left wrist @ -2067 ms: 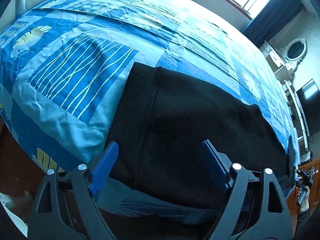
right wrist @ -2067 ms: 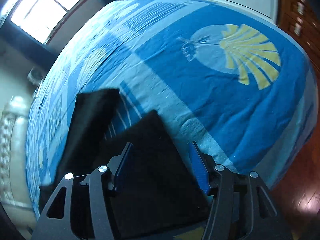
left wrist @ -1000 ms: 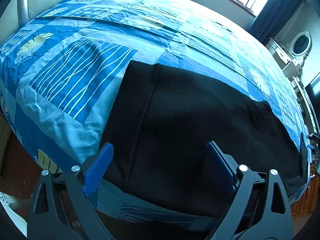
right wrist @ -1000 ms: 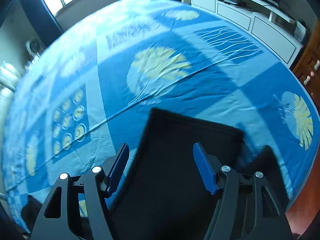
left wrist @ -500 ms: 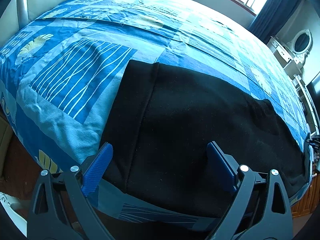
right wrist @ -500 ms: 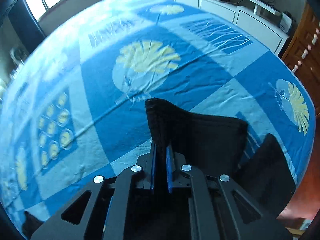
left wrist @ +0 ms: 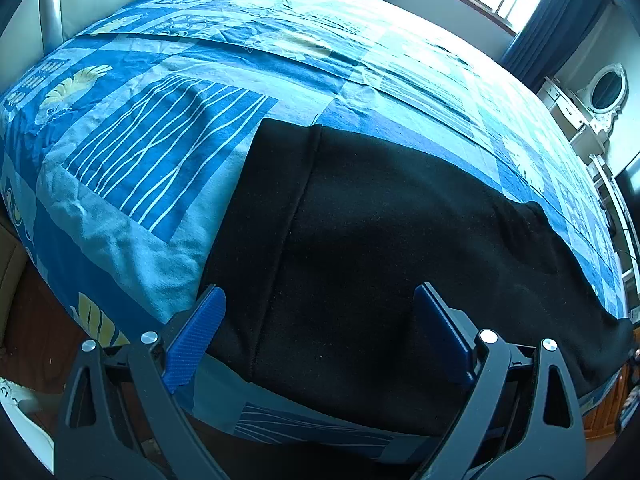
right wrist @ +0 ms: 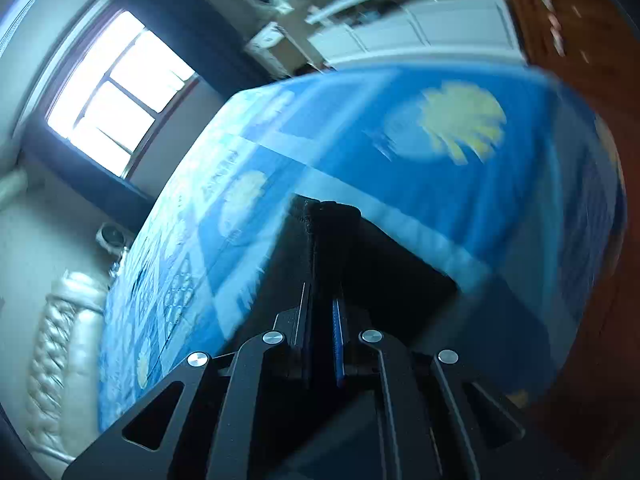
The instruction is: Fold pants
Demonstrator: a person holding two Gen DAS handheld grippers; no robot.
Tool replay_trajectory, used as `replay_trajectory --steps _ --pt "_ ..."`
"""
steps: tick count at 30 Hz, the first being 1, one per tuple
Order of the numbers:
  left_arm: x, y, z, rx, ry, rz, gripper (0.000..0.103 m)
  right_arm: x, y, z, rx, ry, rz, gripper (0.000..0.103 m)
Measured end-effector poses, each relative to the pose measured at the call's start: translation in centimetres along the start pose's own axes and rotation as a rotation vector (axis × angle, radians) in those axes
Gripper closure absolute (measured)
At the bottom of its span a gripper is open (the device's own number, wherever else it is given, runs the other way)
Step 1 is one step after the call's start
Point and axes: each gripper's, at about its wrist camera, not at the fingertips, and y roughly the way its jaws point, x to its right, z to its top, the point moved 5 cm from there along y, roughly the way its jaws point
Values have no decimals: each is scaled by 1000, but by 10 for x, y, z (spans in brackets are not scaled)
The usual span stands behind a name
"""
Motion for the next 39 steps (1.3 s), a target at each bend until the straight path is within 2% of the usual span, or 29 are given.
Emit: replay_trajectory --steps 4,10,13,14,15,20,23,25,27,32,35,37,39 --pt "1 0 -1 0 6 4 8 37 17 -14 -17 169 76 95" --pt "-1 -2 -2 -4 -13 -11 8 38 11 -18 20 216 96 95" --pt "0 -2 -2 -5 -17 -11 8 47 -2 -14 85 259 67 86" --pt "0 -2 -2 -6 -17 -10 8 50 -6 -12 103 270 63 69" --pt "0 -2 -1 -6 -17 -11 8 52 -8 -10 111 288 68 62" --pt "1 -1 -1 -3 -10 -6 7 42 12 -5 38 290 120 61" --pt "3 0 -3 -1 0 2 6 36 24 -7 27 290 126 61" --pt "3 0 -4 0 6 5 6 28 29 -5 30 253 94 64" --pt "4 1 -4 1 16 11 6 18 31 -2 20 207 81 89" --pt "4 0 -5 4 15 11 6 8 10 11 71 139 64 92" --pt "3 1 -4 3 11 11 6 36 32 3 20 186 15 93" --pt "3 1 -4 2 17 12 5 45 35 1 26 218 67 93" --pt "3 1 -4 0 20 9 5 43 32 2 28 213 68 92"
